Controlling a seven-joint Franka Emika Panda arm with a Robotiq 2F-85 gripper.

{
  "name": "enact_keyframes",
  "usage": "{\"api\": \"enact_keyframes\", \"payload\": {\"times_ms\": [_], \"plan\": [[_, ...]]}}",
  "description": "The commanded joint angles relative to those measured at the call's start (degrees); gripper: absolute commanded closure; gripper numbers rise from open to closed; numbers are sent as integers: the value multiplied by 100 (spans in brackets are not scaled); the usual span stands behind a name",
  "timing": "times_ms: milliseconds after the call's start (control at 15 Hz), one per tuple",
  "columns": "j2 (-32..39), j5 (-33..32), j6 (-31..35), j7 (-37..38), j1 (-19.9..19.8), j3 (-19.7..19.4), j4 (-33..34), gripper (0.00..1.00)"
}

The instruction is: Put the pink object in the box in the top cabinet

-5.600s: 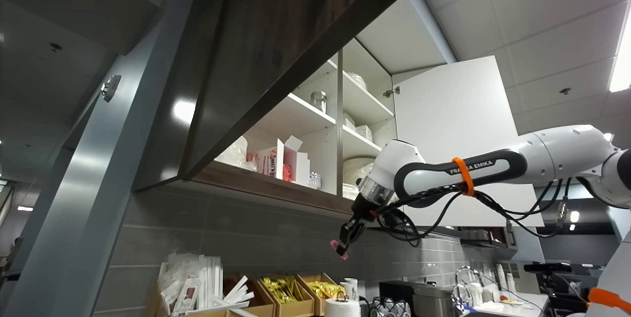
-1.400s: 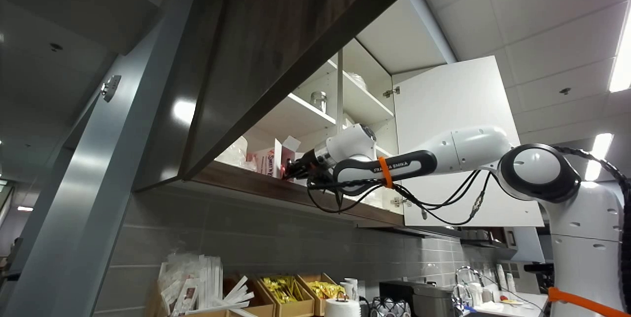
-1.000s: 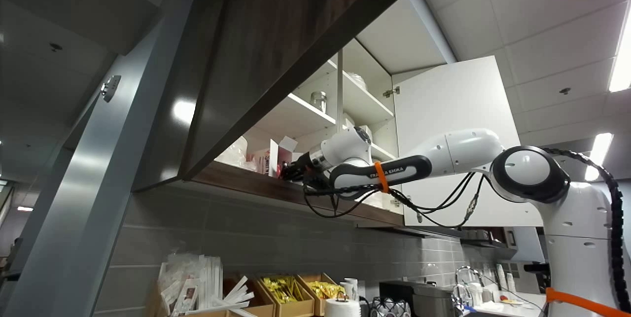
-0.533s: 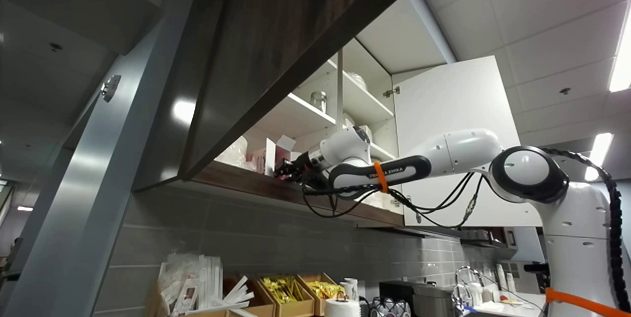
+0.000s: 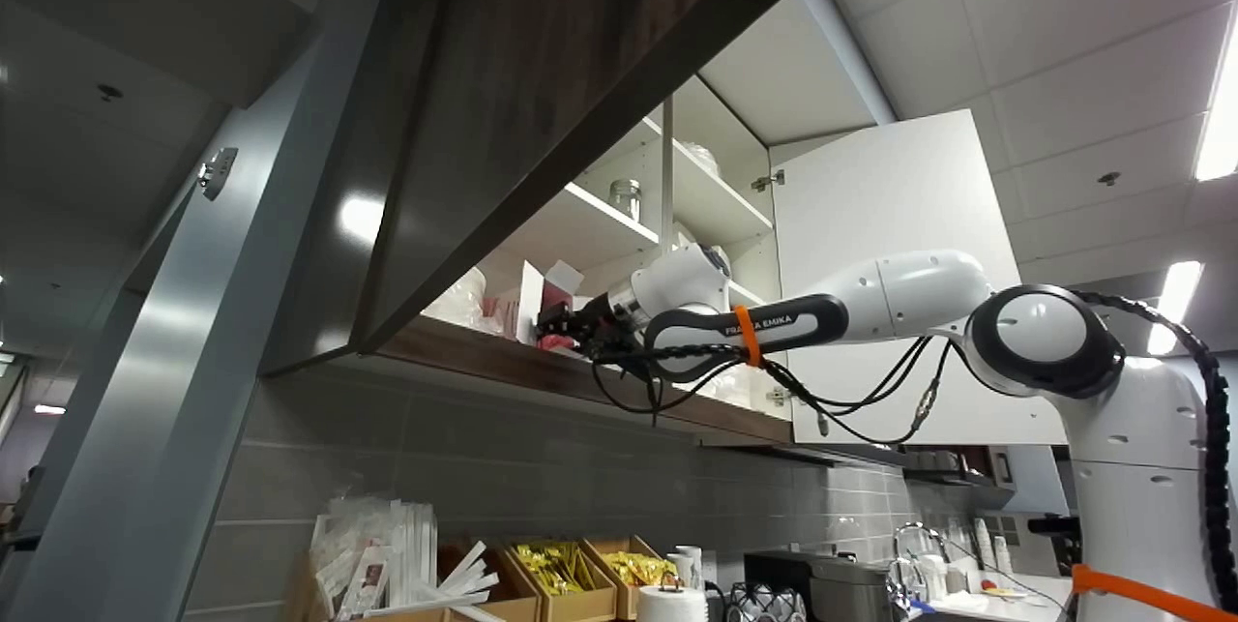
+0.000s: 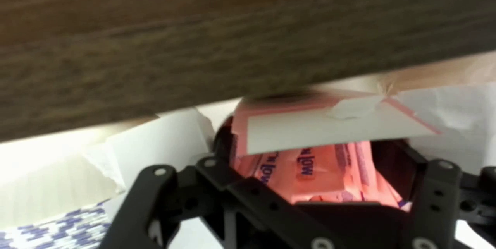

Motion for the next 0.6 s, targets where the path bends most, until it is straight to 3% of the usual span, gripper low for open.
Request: {"api": "enact_keyframes", "payload": {"times_ms": [0, 533], "plan": [[-217, 274, -159, -103, 71, -109, -155, 34], [-413, 347, -162, -86, 65, -178, -273, 96]]}}
